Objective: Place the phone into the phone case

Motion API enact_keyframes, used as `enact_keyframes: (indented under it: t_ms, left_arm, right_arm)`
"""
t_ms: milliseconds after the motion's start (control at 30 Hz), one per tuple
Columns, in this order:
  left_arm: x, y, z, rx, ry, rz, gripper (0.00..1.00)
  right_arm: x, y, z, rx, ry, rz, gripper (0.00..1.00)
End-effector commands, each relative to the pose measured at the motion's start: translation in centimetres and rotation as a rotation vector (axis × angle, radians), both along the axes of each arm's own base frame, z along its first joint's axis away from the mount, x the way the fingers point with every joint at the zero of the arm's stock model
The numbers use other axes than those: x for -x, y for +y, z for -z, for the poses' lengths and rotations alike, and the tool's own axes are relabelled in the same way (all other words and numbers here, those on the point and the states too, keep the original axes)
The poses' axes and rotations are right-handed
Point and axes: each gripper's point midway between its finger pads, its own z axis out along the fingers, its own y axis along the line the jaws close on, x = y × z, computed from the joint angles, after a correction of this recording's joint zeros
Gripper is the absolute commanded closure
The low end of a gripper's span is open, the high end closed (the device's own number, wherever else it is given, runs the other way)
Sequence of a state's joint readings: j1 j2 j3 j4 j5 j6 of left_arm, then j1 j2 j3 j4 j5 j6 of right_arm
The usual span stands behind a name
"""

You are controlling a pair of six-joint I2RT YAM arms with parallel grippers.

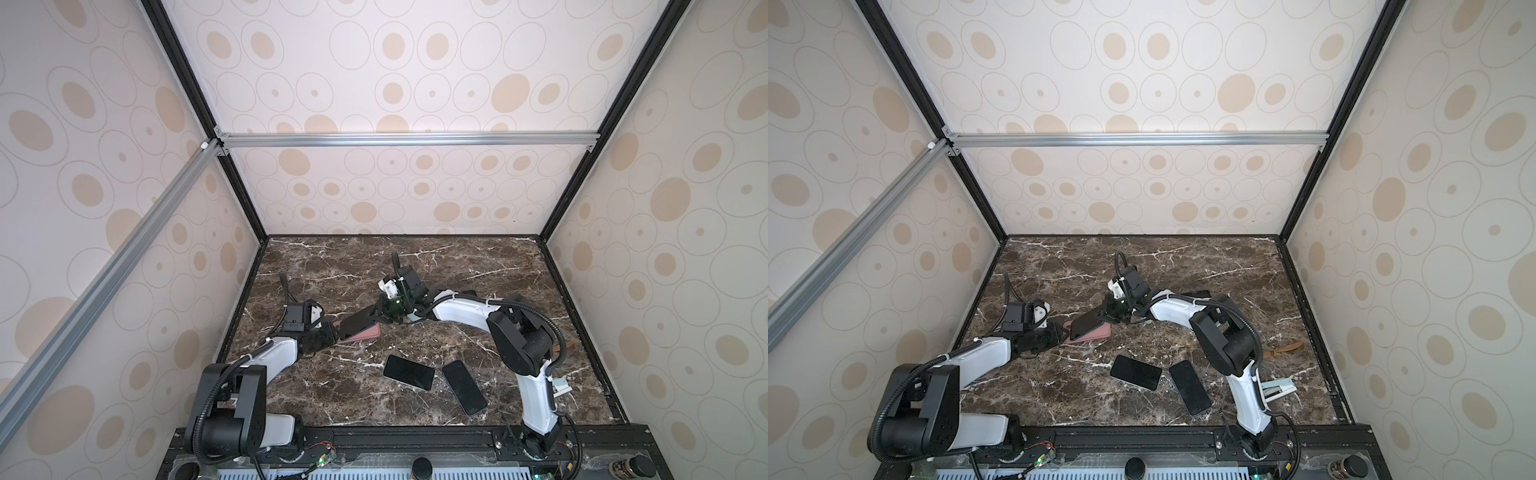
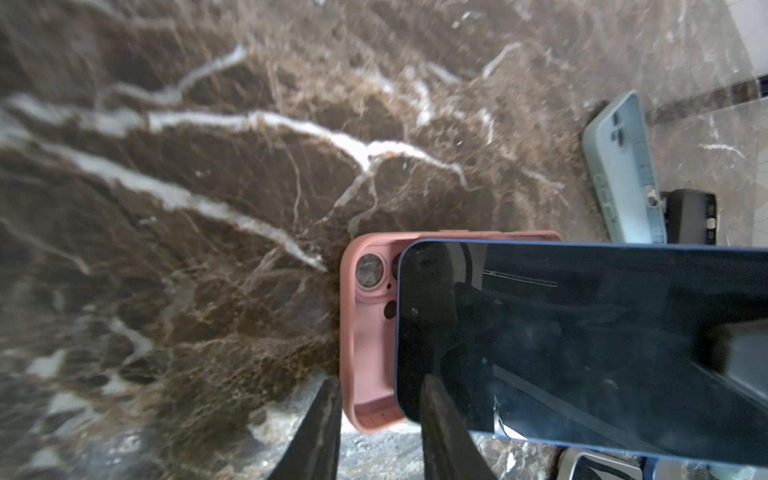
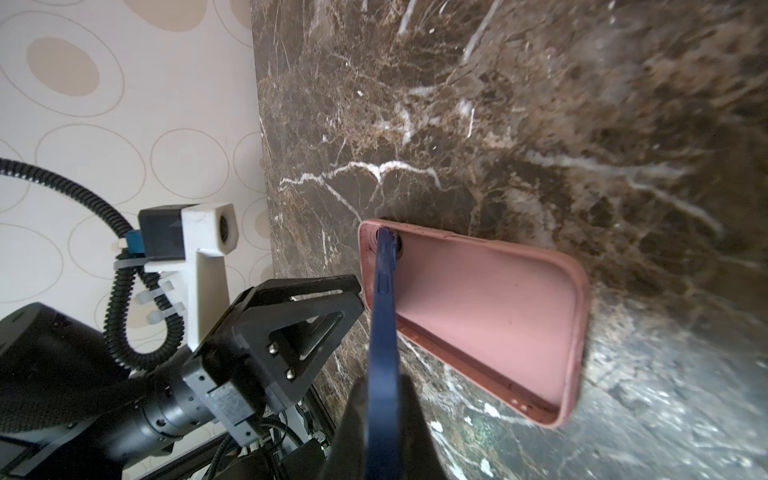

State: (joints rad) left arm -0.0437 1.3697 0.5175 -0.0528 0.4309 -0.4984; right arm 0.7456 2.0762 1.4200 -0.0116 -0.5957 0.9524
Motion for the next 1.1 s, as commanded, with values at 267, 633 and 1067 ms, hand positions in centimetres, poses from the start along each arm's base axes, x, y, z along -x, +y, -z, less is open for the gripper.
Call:
enact_keyframes:
  t_ms: [267, 633, 1067]
  left_arm:
    - [-0.8, -0.3, 0.0, 0.020, -0.001, 0.020, 0.71]
    - [-0.7, -1.5, 0.3, 0.105, 0.018, 0.032, 0.70]
    - [-0.2, -2.3, 0.7, 0.155, 0.035, 0.043, 0.72]
  right_arm:
    - [1.2, 0.4, 1.2, -0.029, 0.036, -0.086, 1.00]
    - [2.2, -0.3, 3.4, -0.028, 0.087, -0.097, 1.00]
    - [1.6, -1.3, 6.3, -0.008, 0.082, 0.015, 1.00]
